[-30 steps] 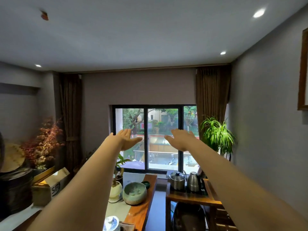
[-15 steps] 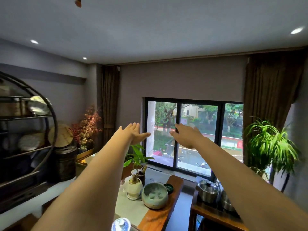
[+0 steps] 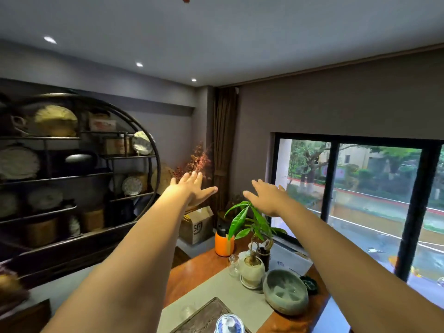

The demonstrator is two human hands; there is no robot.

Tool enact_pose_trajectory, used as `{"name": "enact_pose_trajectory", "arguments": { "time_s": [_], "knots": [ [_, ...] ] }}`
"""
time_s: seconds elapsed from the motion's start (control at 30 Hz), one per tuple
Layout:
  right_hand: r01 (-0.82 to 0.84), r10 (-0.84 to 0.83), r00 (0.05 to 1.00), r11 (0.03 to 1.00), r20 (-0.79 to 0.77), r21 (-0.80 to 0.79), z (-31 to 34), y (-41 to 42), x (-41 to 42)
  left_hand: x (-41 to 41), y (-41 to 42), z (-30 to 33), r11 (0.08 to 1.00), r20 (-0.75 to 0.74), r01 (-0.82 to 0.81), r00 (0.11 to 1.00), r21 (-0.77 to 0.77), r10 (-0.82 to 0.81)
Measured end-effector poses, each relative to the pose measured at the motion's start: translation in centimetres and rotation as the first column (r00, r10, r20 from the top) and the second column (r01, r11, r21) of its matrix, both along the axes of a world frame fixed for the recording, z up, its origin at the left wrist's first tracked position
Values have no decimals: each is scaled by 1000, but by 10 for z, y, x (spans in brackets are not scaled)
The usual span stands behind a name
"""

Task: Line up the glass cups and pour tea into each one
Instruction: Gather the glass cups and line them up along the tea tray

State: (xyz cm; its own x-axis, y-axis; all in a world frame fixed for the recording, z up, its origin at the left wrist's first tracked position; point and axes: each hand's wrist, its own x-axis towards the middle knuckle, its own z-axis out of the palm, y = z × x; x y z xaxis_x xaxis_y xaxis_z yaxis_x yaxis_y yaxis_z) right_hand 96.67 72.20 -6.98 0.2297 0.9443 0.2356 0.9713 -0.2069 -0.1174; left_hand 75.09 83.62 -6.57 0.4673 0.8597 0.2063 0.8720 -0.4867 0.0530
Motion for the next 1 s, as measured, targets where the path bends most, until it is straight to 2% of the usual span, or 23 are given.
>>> {"name": "enact_pose_trajectory", "arguments": {
  "time_s": [0.27, 0.53, 0.77, 0.9, 1.0],
  "knots": [
    [-228, 228, 973, 974, 25, 3, -18, 118, -71, -98, 57, -25, 977, 36, -207, 977, -56, 209],
    [-415, 414, 910, 909, -19, -46, -57, 204, -141, -191, 93, -54, 937, 81, -341, 934, -78, 347],
    [-589, 585, 808, 804, -73, -73, -89, 235, -206, -237, 83, -86, 885, 107, -439, 883, -153, 457],
    [-700, 696, 712, 714, -96, -17, -121, 233, -243, -254, 60, -114, 842, 104, -508, 841, -184, 531],
    [-789, 783, 613, 612, -101, -47, -149, 229, -263, -259, 42, -139, 807, 91, -554, 810, -206, 579]
  ]
}}
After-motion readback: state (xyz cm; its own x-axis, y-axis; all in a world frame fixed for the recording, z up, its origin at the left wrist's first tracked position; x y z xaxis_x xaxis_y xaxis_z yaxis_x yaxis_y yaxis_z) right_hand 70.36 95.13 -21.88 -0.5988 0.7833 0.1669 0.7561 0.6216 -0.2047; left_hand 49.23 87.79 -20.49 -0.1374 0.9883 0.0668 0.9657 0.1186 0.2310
